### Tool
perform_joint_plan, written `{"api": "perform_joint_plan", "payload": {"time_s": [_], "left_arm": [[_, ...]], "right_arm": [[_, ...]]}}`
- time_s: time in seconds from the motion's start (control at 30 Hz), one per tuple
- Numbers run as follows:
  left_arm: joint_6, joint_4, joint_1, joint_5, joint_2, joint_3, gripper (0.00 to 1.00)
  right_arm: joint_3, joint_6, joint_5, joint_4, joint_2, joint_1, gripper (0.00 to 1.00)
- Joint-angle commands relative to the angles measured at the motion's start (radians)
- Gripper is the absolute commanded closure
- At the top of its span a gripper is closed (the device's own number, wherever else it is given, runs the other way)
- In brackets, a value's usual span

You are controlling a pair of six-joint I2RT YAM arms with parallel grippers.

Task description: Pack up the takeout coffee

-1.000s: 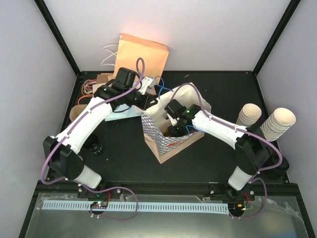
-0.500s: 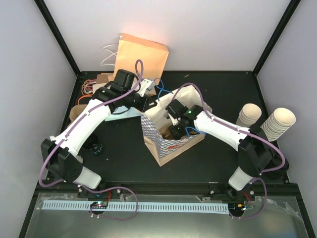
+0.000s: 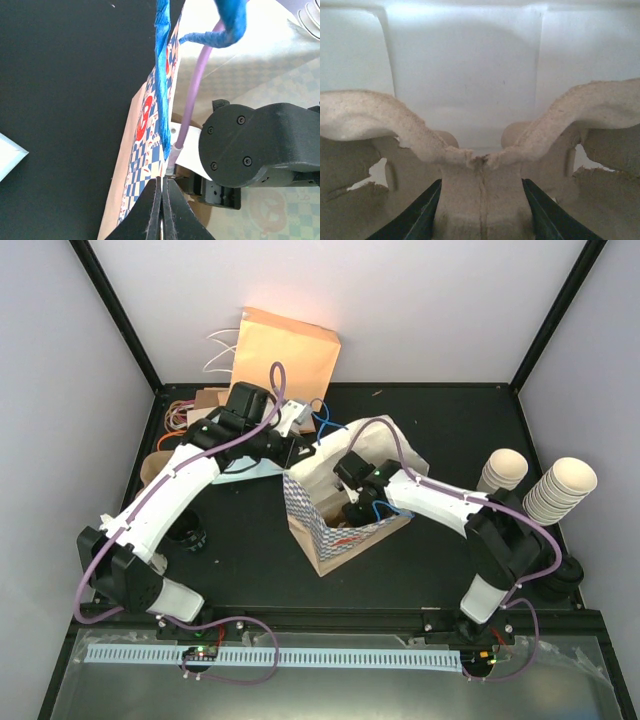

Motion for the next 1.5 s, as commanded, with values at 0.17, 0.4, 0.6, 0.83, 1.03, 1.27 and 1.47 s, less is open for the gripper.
{"api": "perform_joint_plan", "payload": {"time_s": [0.17, 0.4, 0.6, 0.83, 1.03, 1.27, 1.47], "left_arm": [[0.005, 0.017, 0.000, -0.049, -0.033, -0.002, 0.98], [-0.008, 0.036, 0.000, -0.084, -0.047, -0.024, 0.99], [-0.008, 0.050, -0.007, -0.141, -0.084, -0.049, 0.98], [-0.014, 0.098, -0.038, -0.129, -0.101, -0.080, 0.98], [-0.014, 0.097, -0.055, -0.121, -0.095, -0.079, 0.98], [-0.046, 0.104, -0.058, -0.112, -0.098, -0.086, 0.98], [-0.054, 0.108, -0.062, -0.108, -0.101, -0.090, 0.98]], "right_arm": [[-0.071, 0.038, -0.016, -0.077, -0.099, 0.008, 0.60], [-0.093, 0.046, 0.014, -0.081, -0.111, 0.008, 0.59], [-0.115, 0.070, 0.030, -0.097, -0.110, 0.008, 0.59], [-0.106, 0.088, -0.039, -0.066, -0.149, 0.009, 0.59], [-0.089, 0.107, -0.039, 0.017, -0.099, 0.012, 0.60], [-0.101, 0.135, -0.018, 0.075, -0.041, 0.021, 0.60], [-0.137, 0.145, -0.013, 0.105, -0.019, 0.029, 0.60]]}}
